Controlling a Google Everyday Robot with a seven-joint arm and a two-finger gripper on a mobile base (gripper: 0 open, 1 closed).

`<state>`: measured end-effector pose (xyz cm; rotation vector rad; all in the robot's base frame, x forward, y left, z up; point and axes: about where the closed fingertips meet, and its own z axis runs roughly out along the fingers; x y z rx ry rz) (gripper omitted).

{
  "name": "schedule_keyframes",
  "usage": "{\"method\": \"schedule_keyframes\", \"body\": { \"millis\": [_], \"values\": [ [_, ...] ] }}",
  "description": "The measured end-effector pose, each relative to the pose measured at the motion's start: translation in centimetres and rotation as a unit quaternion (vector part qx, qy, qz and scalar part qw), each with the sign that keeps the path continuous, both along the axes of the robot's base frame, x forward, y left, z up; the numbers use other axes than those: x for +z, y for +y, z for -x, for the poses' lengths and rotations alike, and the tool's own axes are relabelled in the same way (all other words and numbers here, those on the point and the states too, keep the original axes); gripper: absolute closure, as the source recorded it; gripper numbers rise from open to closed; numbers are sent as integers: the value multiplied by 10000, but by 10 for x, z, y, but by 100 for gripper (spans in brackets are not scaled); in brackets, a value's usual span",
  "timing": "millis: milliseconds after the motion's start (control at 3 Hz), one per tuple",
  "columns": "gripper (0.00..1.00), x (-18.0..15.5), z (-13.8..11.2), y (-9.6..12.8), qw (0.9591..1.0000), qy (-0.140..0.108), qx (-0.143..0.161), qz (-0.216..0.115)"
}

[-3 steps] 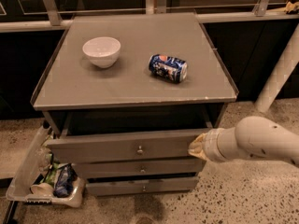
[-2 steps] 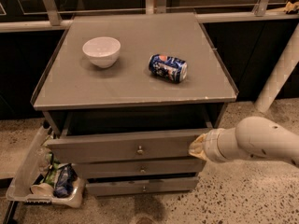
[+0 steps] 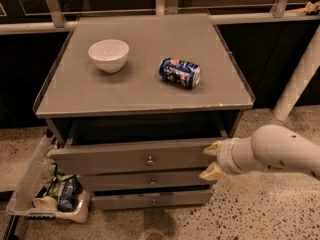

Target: Close top drawer

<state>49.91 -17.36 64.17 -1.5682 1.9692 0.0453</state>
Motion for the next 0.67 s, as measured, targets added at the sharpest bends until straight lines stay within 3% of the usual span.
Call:
{"method": "schedule_keyframes", "body": {
  "millis": [333, 667],
  "values": [
    [0, 0, 0, 0, 10000, 0, 0, 0],
    [0, 0, 0, 0, 10000, 0, 0, 0]
  ]
}}
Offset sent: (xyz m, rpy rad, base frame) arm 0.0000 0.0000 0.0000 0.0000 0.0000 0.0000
